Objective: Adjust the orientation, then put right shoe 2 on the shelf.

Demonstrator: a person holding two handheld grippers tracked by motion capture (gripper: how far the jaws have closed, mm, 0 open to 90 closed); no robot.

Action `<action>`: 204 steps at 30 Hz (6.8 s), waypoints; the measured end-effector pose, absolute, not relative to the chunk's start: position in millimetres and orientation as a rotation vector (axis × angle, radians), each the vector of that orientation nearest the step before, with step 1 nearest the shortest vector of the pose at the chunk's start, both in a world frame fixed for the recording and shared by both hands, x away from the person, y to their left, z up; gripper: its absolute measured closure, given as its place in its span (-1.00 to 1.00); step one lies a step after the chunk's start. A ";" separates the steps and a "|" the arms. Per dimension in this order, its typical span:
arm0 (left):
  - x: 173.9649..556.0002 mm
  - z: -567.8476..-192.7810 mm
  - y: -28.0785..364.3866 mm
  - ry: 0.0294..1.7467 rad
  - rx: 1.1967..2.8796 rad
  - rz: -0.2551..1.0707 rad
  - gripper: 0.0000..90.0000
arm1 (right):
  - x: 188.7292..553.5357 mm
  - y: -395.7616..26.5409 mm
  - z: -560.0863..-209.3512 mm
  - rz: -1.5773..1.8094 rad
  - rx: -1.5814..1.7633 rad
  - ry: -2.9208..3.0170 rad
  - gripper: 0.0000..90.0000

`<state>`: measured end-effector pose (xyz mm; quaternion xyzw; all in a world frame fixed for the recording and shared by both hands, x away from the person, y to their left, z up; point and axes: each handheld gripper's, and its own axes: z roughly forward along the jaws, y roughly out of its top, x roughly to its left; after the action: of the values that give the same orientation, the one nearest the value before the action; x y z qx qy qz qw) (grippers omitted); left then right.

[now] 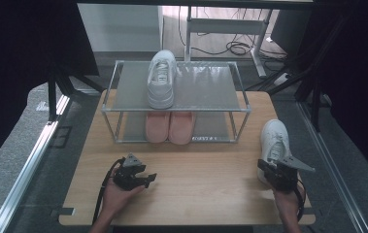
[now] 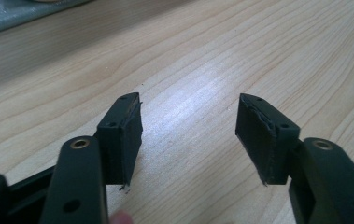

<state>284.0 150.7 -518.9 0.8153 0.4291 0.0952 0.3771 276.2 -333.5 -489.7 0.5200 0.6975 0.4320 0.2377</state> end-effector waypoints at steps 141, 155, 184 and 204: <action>287.5 -525.7 148.4 1.120 2.132 0.213 -0.14 | 261.6 -411.1 -471.0 1.187 1.489 1.712 0.92; 286.9 -526.0 147.3 1.122 2.133 0.205 -0.14 | 274.0 -414.2 -462.1 1.172 1.501 1.736 0.58; 286.5 -526.3 152.5 1.124 2.130 0.207 -0.14 | 327.1 -407.8 -453.9 0.915 1.596 1.851 0.29; 286.7 -526.4 152.0 1.127 2.129 0.204 -0.14 | 332.5 -405.9 -459.3 0.882 1.569 2.056 0.77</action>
<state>286.7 152.0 -526.4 0.8235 0.4360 0.0790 0.3543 332.5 -405.9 -459.3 0.5623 0.7367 0.3159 0.2032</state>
